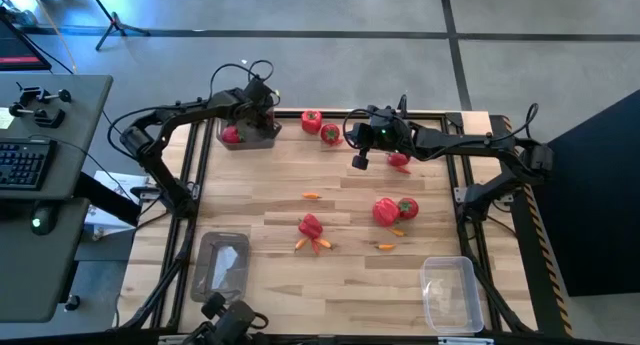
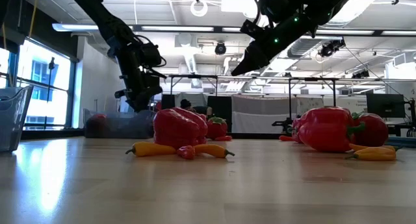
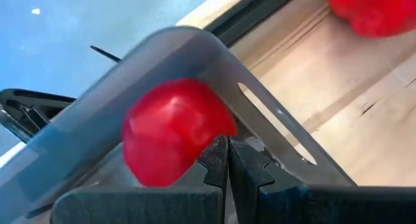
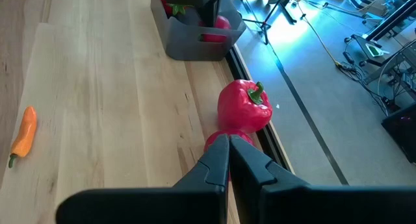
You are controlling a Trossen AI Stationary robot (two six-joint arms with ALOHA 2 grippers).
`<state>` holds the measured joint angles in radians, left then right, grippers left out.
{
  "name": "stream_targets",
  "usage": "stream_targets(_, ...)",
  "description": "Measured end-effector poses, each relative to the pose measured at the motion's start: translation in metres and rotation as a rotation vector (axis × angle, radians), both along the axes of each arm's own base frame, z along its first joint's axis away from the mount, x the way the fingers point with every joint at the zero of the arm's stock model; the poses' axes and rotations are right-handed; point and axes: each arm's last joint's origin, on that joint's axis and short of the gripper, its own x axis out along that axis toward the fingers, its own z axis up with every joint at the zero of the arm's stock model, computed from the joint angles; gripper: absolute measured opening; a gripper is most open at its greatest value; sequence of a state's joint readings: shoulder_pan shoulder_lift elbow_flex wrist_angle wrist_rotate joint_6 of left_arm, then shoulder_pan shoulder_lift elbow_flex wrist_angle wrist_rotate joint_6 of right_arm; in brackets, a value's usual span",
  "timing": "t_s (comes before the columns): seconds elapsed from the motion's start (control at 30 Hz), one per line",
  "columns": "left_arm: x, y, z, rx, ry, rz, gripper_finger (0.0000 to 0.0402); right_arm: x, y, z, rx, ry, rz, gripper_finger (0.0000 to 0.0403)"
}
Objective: Sort produce into baskets
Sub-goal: Adjust the red tomato in the top black bin
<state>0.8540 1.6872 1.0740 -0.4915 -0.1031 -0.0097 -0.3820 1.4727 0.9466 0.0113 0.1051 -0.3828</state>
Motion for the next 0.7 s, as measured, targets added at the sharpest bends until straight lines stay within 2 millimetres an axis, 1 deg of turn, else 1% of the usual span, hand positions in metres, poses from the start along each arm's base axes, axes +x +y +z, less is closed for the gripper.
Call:
stream_targets(0.2, -0.005, 0.001, 0.002, 0.006, 0.022, 0.025, 0.0000, 0.000, 0.000, 0.000, 0.000, 0.000, 0.000, 0.0002)
stream_targets(0.4, -0.012, -0.002, 0.007, 0.041, 0.113, 0.048, 0.0000, 0.000, 0.000, 0.000, 0.000, 0.000, 0.000, 0.0002)
stream_targets(0.7, -0.017, -0.002, 0.008, 0.025, 0.125, 0.064, 0.0000, 0.000, 0.000, 0.000, 0.000, 0.000, 0.000, 0.0002)
